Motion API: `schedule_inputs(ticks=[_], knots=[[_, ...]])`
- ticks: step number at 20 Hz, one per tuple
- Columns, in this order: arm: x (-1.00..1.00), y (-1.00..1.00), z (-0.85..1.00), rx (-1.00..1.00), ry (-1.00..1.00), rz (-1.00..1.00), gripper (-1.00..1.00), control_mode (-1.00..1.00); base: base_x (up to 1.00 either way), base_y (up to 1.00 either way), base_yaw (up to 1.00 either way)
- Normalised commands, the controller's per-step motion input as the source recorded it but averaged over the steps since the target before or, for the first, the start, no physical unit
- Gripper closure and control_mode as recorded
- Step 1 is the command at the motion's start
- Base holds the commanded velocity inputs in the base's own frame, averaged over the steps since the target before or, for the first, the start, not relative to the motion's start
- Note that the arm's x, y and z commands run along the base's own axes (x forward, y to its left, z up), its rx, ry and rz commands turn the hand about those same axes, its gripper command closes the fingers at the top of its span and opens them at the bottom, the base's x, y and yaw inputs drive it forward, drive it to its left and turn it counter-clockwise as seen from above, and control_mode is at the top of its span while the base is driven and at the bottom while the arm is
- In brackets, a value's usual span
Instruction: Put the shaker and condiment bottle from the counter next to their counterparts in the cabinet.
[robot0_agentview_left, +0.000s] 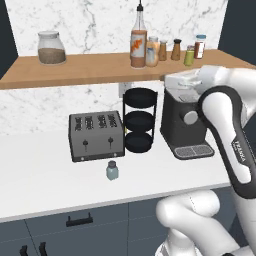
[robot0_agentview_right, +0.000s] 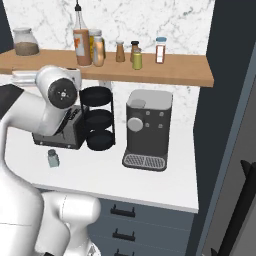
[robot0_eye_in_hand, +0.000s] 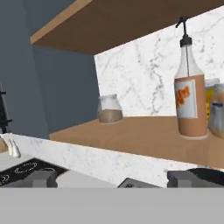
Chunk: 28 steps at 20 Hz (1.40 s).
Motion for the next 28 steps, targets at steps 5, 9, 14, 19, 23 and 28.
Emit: schedule_inputs(ticks=[5, 9, 14, 19, 23, 28], knots=[[-0.65, 0.00, -0.76, 0.00, -0.01, 0.17, -1.00, -1.00, 0.00, 0.00, 0.00], [-0.67, 0.11, -0.68, 0.00, -0.01, 0.17, -1.00, -1.00, 0.00, 0.00, 0.00], [-0.19, 0.23, -0.44, -0.05, 0.00, 0.14, -1.00, -1.00, 0.00, 0.00, 0.00], [-0.03, 0.13, -0.36, -0.07, 0.00, 0.12, -1.00, -1.00, 0.00, 0.00, 0.00], [0.00, 0.01, -0.79, -0.06, -0.06, 0.18, -1.00, -1.00, 0.00, 0.00, 0.00], [-0.07, 0.01, -0.66, -0.03, -0.09, 0.14, -1.00, -1.00, 0.00, 0.00, 0.00]])
